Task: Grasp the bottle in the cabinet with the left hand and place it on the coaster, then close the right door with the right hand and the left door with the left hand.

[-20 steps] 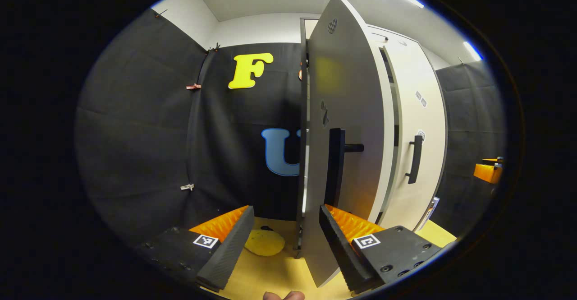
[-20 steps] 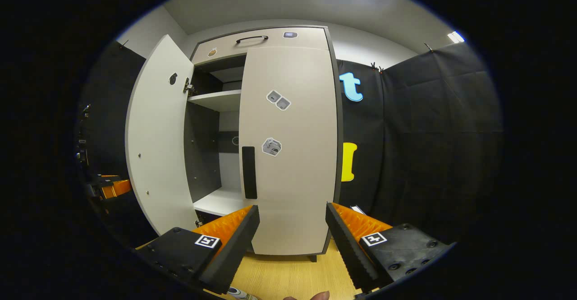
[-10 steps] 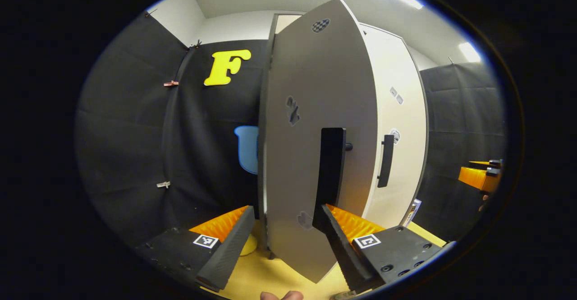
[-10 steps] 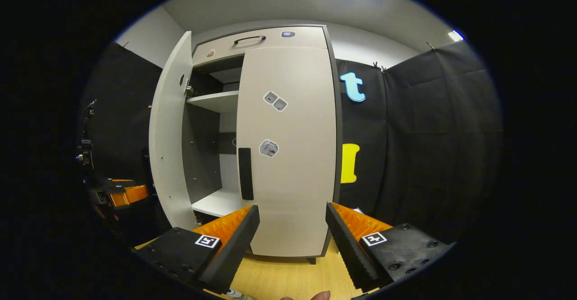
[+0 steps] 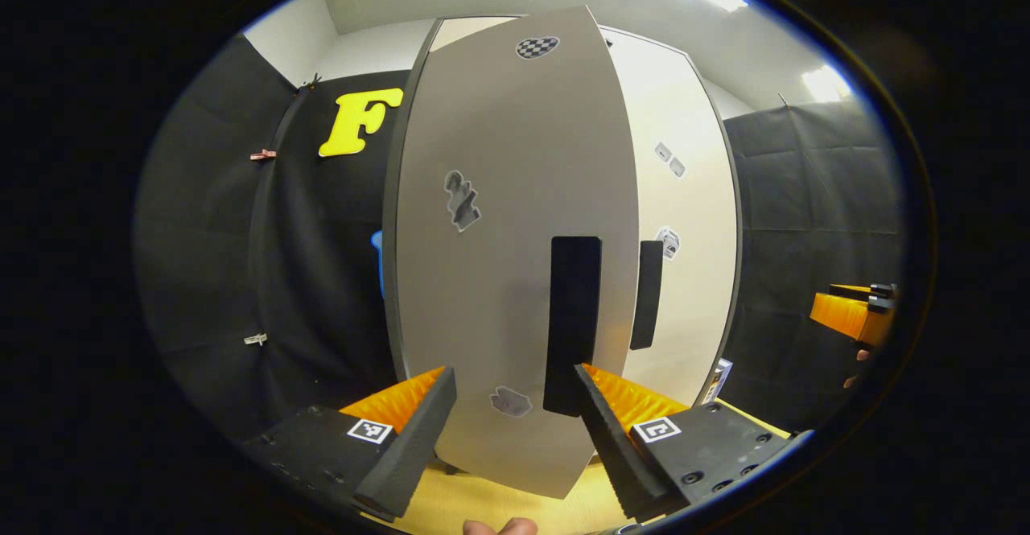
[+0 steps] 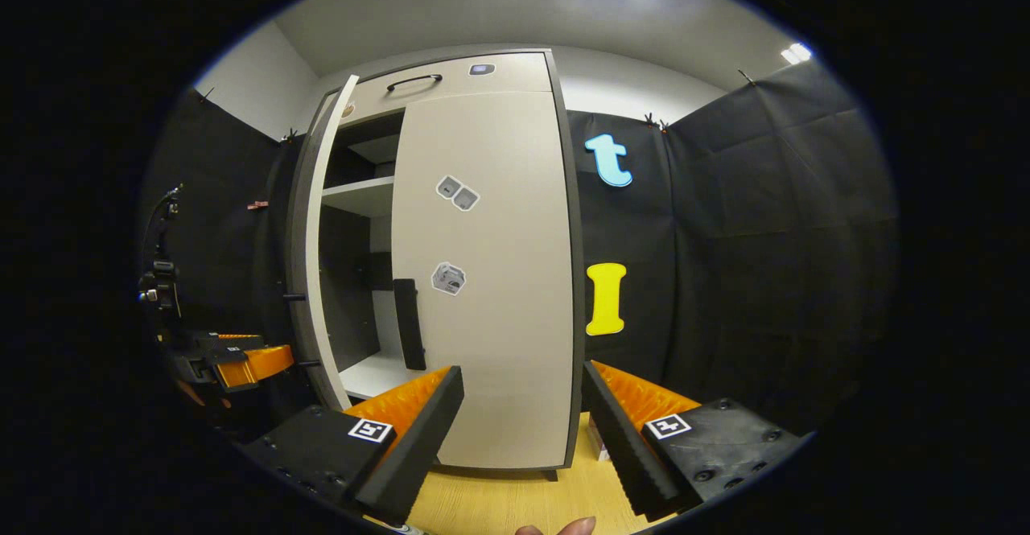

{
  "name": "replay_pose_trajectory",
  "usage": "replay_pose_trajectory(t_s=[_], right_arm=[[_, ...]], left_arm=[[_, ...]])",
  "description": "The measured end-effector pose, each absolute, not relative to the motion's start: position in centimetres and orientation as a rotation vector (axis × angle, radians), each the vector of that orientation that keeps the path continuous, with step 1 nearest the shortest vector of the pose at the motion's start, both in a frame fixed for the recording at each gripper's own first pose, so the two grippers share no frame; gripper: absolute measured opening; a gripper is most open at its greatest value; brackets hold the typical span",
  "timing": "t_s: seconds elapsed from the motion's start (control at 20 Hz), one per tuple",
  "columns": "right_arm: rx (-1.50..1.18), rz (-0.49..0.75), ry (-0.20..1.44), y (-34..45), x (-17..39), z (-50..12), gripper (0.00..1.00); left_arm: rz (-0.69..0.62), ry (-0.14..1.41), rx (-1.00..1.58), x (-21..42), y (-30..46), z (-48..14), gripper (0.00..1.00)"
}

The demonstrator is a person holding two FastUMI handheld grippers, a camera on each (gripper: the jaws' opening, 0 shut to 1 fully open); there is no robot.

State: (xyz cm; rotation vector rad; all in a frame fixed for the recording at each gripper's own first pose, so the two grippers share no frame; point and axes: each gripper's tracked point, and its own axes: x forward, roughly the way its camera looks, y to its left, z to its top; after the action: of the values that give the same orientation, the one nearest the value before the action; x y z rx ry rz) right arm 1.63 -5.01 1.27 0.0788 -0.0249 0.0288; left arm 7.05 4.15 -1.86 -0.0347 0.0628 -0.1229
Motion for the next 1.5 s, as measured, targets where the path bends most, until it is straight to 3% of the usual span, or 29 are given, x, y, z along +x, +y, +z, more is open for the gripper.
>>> replay_pose_trajectory(t_s=[0.4,0.55,0.6,0.85,1.5], right_arm=[[0.078,0.049,0.023,-5.6,3.4,0.0,0.98],[0.086,0.058,0.032,-5.7,3.9,-0.3,0.98],[0.086,0.061,0.033,-5.7,4.1,-0.4,0.98],[0.089,0.083,0.038,-5.4,4.7,-0.6,0.98],[0.086,0.129,-0.005,-2.5,3.1,1.0,0.98]], left_arm=[[-0.11,0.065,-0.054,10.2,1.9,-2.1,0.97],[-0.1,0.058,-0.029,11.4,0.9,-2.1,0.92],[-0.099,0.057,-0.028,11.8,0.7,-2.0,0.97],[-0.092,0.054,-0.038,13.0,0.1,-2.2,0.94],[-0.111,0.015,-0.024,9.3,0.8,-0.6,0.94]])
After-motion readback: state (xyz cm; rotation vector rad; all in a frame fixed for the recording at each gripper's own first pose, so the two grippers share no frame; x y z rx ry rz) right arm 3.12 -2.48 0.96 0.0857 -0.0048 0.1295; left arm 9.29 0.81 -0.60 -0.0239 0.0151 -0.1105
